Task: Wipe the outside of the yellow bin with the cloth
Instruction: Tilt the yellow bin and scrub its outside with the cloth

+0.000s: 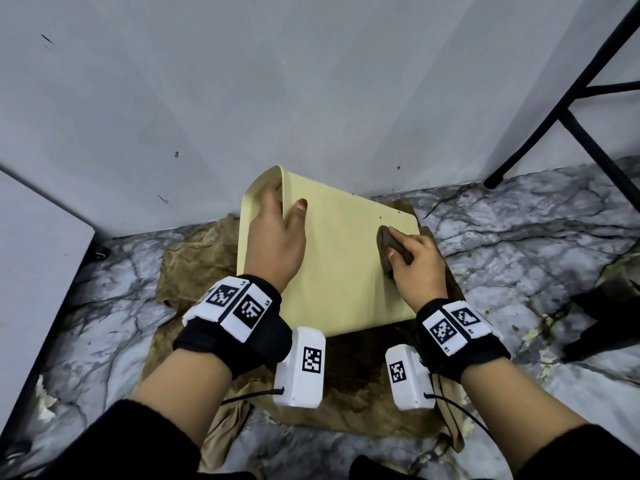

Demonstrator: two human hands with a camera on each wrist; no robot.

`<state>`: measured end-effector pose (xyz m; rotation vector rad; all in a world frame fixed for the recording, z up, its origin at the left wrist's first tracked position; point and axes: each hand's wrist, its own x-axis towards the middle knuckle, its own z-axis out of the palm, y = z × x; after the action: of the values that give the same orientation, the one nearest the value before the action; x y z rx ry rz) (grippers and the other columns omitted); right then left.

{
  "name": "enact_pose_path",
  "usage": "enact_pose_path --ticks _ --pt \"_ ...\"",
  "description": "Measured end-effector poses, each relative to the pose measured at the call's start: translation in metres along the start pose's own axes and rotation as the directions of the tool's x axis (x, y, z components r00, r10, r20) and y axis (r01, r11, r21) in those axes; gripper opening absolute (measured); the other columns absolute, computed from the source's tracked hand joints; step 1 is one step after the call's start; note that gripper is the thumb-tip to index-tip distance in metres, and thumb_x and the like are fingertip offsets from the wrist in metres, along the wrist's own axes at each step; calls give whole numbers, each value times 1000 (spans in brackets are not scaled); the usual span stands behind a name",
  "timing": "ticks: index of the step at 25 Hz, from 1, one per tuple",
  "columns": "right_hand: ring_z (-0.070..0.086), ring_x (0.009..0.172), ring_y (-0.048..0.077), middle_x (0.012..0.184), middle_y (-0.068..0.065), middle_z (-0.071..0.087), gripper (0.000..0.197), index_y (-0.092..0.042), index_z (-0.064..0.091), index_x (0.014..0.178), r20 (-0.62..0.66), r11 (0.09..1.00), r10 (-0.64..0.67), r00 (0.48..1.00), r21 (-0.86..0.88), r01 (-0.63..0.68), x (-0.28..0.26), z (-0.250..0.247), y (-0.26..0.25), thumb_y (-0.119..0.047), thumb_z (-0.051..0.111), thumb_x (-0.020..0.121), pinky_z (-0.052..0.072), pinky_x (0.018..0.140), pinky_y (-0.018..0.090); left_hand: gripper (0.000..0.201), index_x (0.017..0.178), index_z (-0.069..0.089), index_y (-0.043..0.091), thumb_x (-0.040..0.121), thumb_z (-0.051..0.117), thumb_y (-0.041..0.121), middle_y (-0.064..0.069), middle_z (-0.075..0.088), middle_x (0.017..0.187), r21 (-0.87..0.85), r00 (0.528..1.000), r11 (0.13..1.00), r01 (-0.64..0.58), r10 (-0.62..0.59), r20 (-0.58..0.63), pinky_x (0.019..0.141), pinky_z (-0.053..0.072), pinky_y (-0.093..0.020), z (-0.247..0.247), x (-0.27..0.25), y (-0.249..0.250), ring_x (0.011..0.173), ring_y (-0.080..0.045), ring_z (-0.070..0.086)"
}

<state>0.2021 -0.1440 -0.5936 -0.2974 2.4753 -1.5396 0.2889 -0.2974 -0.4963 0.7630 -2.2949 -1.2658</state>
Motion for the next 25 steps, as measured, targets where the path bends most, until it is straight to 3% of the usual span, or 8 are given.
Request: enact_pose_path --ticks 3,5,8,12,14,19,21,25 --pt "48 114 26 119 8 54 34 -18 58 119 8 999 -48 999 13 48 -12 4 -10 -12 56 86 30 91 15 42 136 31 12 95 38 18 -1 56 100 39 998 999 1 1 -55 64 32 -20 3 -3 -1 67 -4 48" --pt "49 111 26 114 7 55 33 -19 59 117 2 993 -107 994 42 106 -19 9 -26 -12 57 85 32 92 16 38 132 38 12 95 39 19 -4 61 112 21 996 1000 -11 13 -88 70 35 -17 6 -5 1 83 -11 53" --pt "50 105 28 109 6 56 34 -22 60 116 -54 962 -254 966 84 258 -27 14 -60 -13 58 83 39 97 31 34 127 44 15 93 43 18 -2 61 120 -28 990 997 -72 68 -121 85 42 -21 6 -4 8 105 -15 58" --pt "46 98 25 108 4 55 36 -24 58 118 -63 932 -357 932 44 360 -30 18 -79 -13 57 83 24 83 8 32 122 46 22 91 46 21 -6 66 110 -58 986 991 -118 110 -126 87 51 -39 7 -6 4 97 -21 63" --pt "47 101 28 109 4 55 37 -25 57 119 -41 939 -339 940 39 341 -28 19 -74 -14 57 84 22 79 4 33 124 46 18 91 47 19 -7 67 104 -43 987 993 -109 103 -126 83 51 -37 11 -11 -1 90 -22 64" --pt "48 107 31 113 9 55 35 -22 58 118 -59 967 -245 968 63 249 -10 11 -55 -14 57 84 38 99 34 37 128 44 14 92 46 18 -8 63 120 -7 988 995 -104 103 -115 89 48 -33 16 -9 -5 103 -20 60" --pt "48 110 31 115 9 53 35 -22 58 118 -73 983 -164 984 66 169 3 6 -39 -14 57 85 39 100 35 37 129 43 15 92 46 18 -8 63 118 -14 989 995 -94 92 -115 90 49 -34 15 -8 -6 102 -20 61" --pt "50 115 30 122 15 49 36 -17 56 121 -79 999 39 996 30 -37 23 -14 7 -12 55 86 36 105 31 38 130 44 19 92 45 20 -7 66 90 32 987 996 -83 87 -135 71 47 -23 11 -7 -12 71 -14 60"
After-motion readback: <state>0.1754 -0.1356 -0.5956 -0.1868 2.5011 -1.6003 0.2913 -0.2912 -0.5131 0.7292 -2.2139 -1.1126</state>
